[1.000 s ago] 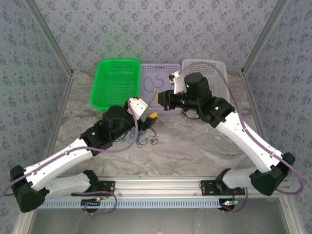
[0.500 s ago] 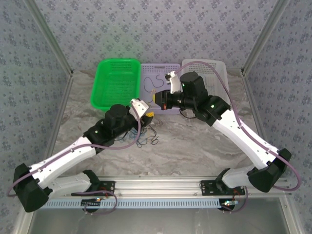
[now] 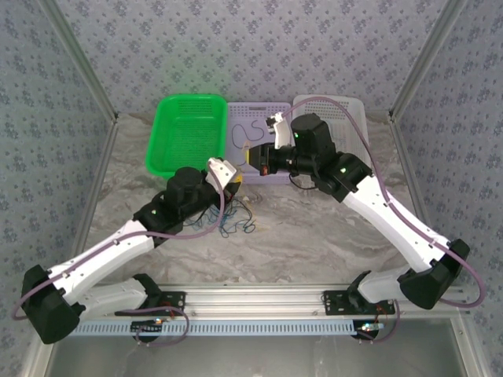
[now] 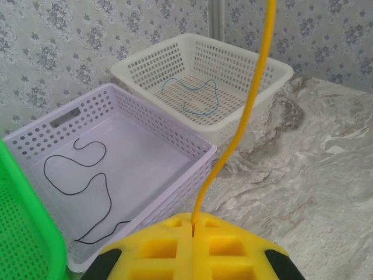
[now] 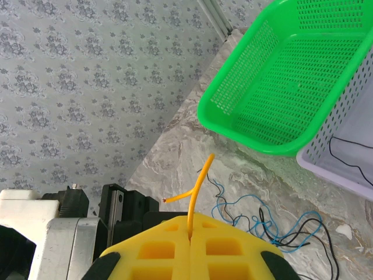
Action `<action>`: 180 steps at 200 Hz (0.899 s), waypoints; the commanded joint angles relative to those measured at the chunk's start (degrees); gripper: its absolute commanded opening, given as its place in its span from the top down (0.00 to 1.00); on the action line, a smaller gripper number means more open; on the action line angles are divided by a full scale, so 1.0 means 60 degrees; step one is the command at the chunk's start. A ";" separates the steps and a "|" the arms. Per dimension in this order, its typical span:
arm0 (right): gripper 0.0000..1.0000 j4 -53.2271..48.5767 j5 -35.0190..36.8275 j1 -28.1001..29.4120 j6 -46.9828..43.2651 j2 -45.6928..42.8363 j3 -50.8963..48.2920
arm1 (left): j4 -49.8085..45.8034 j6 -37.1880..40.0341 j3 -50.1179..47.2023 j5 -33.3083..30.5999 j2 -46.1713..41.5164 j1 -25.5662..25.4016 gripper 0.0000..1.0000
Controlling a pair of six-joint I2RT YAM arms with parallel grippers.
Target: Untangle the cables
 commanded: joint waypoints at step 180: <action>0.33 -0.0705 0.1901 -0.0305 -0.0586 -0.1607 -0.0903 | -0.3170 -0.1509 0.3953 0.1921 0.2371 0.5110 1.00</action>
